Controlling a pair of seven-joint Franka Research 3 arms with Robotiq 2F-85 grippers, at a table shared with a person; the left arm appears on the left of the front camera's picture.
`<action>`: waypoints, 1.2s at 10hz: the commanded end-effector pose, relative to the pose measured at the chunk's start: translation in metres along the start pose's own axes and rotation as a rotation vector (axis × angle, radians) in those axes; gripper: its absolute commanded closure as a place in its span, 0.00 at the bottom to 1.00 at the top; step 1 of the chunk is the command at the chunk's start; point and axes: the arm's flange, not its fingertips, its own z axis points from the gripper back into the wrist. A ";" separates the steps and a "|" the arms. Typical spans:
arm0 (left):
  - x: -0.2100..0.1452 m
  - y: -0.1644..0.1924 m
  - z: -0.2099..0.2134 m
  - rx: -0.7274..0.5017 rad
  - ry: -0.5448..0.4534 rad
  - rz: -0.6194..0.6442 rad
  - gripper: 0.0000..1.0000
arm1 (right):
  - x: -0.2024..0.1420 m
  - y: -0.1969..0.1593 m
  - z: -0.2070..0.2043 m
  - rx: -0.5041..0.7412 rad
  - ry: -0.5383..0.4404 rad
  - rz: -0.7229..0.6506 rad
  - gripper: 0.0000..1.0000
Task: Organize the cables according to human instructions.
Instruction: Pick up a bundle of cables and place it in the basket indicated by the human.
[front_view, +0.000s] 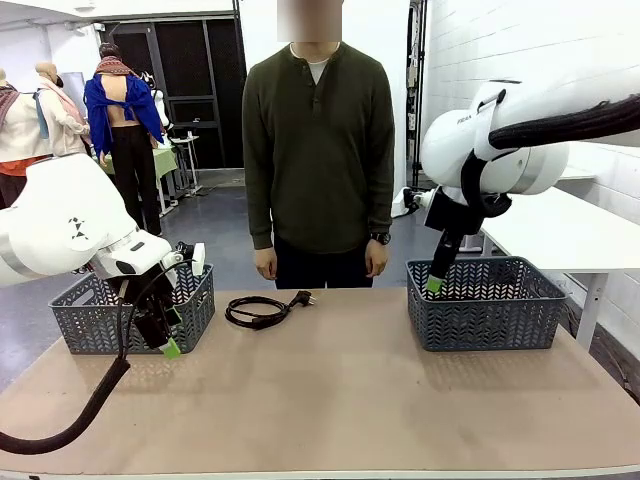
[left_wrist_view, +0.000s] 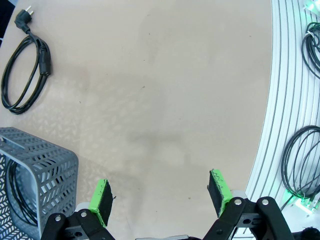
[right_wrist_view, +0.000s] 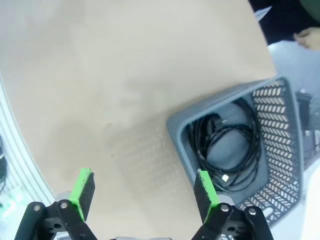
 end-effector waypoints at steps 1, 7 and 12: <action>0.001 0.000 0.002 0.001 0.008 0.000 0.00 | -0.010 0.031 -0.008 -0.029 -0.061 0.003 0.00; 0.001 0.000 0.002 0.001 0.008 0.000 0.00 | -0.007 0.047 -0.008 -0.020 -0.057 0.016 0.00; 0.001 0.000 0.002 0.001 0.008 0.000 0.00 | -0.007 0.047 -0.008 -0.020 -0.057 0.016 0.00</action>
